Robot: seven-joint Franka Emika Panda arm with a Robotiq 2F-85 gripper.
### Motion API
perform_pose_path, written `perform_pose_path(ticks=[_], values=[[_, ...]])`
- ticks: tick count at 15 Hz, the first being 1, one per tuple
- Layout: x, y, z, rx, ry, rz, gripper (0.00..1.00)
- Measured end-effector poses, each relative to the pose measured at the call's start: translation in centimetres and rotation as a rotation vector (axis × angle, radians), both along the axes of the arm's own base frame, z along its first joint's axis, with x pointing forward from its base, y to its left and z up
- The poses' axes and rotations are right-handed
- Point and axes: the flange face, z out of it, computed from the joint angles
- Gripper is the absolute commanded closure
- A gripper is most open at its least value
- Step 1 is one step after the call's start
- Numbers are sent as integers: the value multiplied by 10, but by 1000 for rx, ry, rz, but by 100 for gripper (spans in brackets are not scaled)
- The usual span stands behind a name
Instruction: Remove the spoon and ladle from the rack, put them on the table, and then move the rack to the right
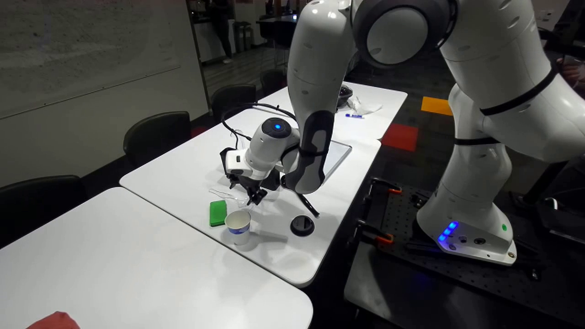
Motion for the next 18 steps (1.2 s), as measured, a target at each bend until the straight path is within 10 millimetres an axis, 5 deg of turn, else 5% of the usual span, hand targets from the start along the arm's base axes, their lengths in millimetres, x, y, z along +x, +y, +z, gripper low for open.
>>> perform_pose_path(ticks=[3, 10, 18], values=[[7, -16, 47, 10, -50, -52, 0], [39, -87, 141, 69, -147, -347, 0], [43, -105, 151, 150, -178, -509, 0]])
